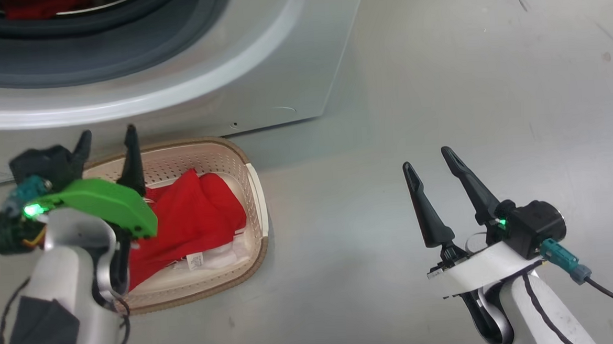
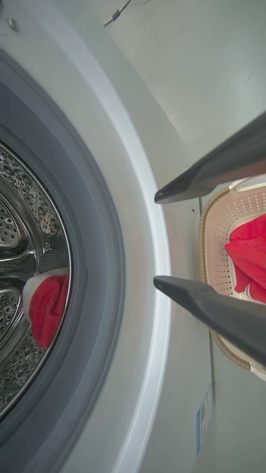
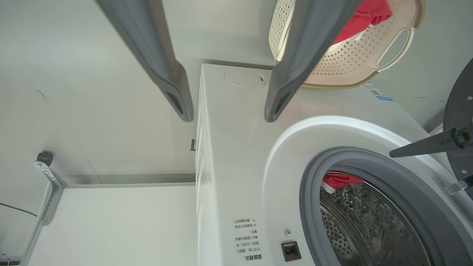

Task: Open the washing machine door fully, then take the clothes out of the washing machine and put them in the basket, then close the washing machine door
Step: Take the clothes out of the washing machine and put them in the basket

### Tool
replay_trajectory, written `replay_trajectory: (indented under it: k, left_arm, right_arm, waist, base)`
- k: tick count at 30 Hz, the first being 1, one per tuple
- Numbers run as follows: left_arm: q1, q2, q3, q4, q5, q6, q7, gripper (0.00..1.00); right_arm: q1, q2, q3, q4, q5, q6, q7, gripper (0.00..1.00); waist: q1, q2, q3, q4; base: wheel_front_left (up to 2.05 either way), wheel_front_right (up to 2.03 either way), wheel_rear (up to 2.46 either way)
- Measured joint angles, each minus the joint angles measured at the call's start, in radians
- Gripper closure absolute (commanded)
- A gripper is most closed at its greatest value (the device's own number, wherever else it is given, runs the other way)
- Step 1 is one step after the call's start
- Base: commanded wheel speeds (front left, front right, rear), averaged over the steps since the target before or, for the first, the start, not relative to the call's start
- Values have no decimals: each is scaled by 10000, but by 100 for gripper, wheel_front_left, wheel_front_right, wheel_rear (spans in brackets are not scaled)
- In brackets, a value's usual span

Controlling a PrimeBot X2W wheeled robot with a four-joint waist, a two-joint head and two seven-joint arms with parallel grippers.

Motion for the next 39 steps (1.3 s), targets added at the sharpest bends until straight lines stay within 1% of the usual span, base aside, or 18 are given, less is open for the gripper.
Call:
replay_trajectory:
  k: [1, 3, 4, 5, 12, 14, 19, 23, 25, 29, 31, 38, 39]
  left_arm:
    - [-564, 199, 90, 65, 0, -54, 314, 0]
    - [-1126, 431, 176, 71, 2, -77, 633, 0]
    - [-1126, 431, 176, 71, 2, -77, 633, 0]
    - [-1409, 556, 230, 69, 2, -79, 773, 0]
    - [-3435, 1569, 424, 25, 337, -90, 1712, 0]
    - [-3916, 1808, 543, 96, 360, -161, 1919, 0]
    - [-4893, 2259, 851, 320, 360, -159, 2435, 0]
    - [-5572, 2750, 1028, 583, 543, -157, 2732, 0]
    - [-5874, 2911, 1108, 721, 629, -157, 2838, 0]
    - [-6316, 3287, 1168, 986, 813, -155, 3012, 0]
    - [-6507, 3429, 1156, 1141, 905, -155, 3166, 0]
    - [-6950, 3946, 905, 1801, 1361, -207, 3636, 0]
    - [-7044, 4088, 828, 1948, 1490, -219, 3810, 0]
  right_arm:
    - [-198, 0, 67, -63, 180, 0, -2, 0]
    - [-407, 0, 140, -148, 362, -2, 0, 0]
    - [-407, 0, 140, -148, 362, -2, 0, 0]
    - [-516, -2, 186, -198, 430, -2, 0, 0]
    - [-1393, -6, 456, -416, 982, -17, -2, 0]
    - [-1607, -8, 571, -422, 1110, -19, -2, 0]
    - [-1878, -8, 840, -422, 1540, -71, -2, 0]
    - [-2050, -6, 1064, -420, 1766, -79, -2, 0]
    - [-2121, -6, 1164, -416, 1871, -148, 0, 0]
    - [-2231, -4, 1329, -410, 2140, -155, -2, 0]
    - [-2256, -4, 1333, -412, 2190, -234, -2, 0]
    - [-2434, 2, 1363, -401, 2265, -259, -2, 0]
    - [-2434, 2, 1367, -391, 2280, -326, -2, 0]
  waist:
    - [0, 0, 280, -128]
    - [0, 0, 562, -256]
    - [0, 0, 562, -256]
    - [0, 0, 702, -318]
    - [0, 0, 1691, -762]
    - [1, 0, 1944, -902]
    - [1, 0, 2421, -1333]
    - [1, 0, 2706, -1695]
    - [1, 0, 2829, -1872]
    - [1, 0, 3037, -2199]
    - [1, 0, 3135, -2337]
    - [1, 0, 3382, -2651]
    - [1, 0, 3403, -2689]
  base:
    - [0, 0, 0]
    - [0, 0, 0]
    - [0, 0, 0]
    - [0, 0, 0]
    - [0, 0, 0]
    - [0, 0, 0]
    - [0, 0, 0]
    - [0, 0, 0]
    - [0, 0, 0]
    - [0, 0, 0]
    - [0, 0, 0]
    - [0, 0, 0]
    - [0, 0, 0]
